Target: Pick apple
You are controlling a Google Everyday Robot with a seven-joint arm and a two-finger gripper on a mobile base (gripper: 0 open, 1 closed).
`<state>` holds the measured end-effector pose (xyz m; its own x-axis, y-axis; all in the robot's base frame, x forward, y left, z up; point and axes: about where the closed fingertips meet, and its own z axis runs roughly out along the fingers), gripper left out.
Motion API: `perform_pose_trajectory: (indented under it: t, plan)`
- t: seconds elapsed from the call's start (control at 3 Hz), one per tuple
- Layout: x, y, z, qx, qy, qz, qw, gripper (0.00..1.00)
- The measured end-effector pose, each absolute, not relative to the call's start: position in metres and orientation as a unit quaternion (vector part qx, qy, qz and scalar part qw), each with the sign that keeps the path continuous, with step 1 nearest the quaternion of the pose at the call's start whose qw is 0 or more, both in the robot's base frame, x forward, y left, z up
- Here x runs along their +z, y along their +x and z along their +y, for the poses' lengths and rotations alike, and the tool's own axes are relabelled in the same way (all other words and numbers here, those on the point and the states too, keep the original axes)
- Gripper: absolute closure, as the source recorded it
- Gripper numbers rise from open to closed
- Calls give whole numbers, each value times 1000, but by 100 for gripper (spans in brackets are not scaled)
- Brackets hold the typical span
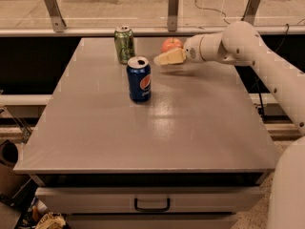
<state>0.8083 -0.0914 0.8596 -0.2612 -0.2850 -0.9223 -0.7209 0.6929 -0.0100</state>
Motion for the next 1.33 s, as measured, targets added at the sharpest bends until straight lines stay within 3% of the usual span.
perform_pose_trajectory:
  t: [0.33,1.33]
  plan:
    - [856,809,-86,229,-324,752,526,19]
    - [861,812,-71,242,-331,729,547,88]
